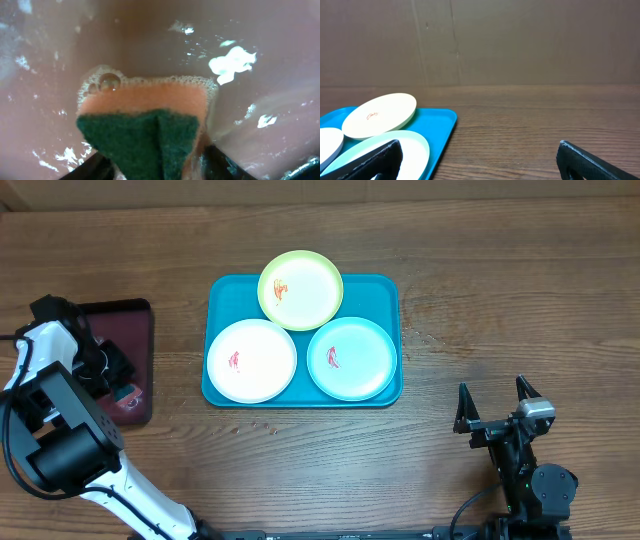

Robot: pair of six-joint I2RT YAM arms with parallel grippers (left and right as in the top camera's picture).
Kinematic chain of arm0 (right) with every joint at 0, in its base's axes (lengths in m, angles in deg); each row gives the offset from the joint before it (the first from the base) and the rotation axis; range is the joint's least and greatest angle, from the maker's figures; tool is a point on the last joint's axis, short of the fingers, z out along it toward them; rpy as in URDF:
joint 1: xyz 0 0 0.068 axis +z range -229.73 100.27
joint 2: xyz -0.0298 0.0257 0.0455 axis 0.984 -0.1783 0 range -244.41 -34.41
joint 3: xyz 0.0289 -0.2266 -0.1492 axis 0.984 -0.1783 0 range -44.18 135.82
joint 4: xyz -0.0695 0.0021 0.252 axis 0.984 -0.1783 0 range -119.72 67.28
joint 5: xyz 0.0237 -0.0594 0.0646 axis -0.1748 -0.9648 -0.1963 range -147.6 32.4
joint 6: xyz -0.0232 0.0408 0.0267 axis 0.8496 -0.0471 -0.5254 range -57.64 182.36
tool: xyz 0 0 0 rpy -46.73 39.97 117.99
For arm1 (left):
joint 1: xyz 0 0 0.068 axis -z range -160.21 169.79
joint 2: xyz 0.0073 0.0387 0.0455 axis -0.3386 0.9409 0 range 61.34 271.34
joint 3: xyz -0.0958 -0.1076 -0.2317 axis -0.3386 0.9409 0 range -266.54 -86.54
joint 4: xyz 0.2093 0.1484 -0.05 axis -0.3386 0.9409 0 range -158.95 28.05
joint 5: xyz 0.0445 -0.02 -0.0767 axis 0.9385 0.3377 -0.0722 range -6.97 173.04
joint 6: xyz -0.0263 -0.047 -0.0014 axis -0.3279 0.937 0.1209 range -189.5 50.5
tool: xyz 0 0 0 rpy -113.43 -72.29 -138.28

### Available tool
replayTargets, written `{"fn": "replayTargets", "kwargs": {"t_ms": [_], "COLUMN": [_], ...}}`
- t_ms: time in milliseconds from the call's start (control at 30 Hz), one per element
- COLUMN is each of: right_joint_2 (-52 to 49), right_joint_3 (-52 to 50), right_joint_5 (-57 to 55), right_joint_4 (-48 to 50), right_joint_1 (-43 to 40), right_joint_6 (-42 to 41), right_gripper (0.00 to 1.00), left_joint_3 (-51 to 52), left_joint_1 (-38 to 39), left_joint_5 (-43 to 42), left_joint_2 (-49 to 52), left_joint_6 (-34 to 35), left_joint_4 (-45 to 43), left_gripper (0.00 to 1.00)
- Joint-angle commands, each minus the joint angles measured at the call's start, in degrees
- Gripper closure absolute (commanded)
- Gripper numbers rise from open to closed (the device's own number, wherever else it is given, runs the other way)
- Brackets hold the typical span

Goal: Clean dirty plates on tray and stack at the side
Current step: 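Lift the sponge out of the water tray with the left gripper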

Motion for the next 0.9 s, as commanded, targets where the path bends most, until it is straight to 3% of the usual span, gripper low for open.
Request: {"fn": "replayTargets", "kwargs": {"t_ms": [0,100,333,533,700,767,867], "right_joint_2": [0.7,0.7,0.7,0.7,0.7,0.7,0.7], "right_joint_3": [-0.6,-0.6,-0.6,-0.6,-0.6,-0.6,-0.6], "right_joint_5": [-0.4,-0.4,-0.4,-0.4,-0.4,-0.4,-0.4], "right_joint_4": [0.2,0.2,0.2,0.2,0.2,0.2,0.2], "right_joint_1": [0.2,0.2,0.2,0.2,0.2,0.2,0.2], "right_joint_6": [0.4,0.4,0.4,0.4,0.4,0.4,0.4], "right_gripper": [0.00,0.00,0.00,0.00,0.00,0.00,0.00], "left_joint_3": [-0.3,-0.3,-5.8,-23.6,-37.3,-39.6,-37.2], "left_joint_1": [-0.1,-0.1,-0.1,-0.1,-0.1,0.0,0.0], "left_joint_5": [-0.2,-0.2,-0.2,-0.9,-8.2,-10.0,-4.7], "left_joint_2": [2.5,2.5,2.4,2.4,2.4,2.4,2.6], "left_joint_6": [-0.1,-0.1,0.0,0.0,0.0,-0.1,0.0], "left_joint_4": [0.2,0.3,4.7,16.7,22.6,22.9,22.1], "left_gripper": [0.72,0.95,0.96,0.96,0.96,0.96,0.96]}}
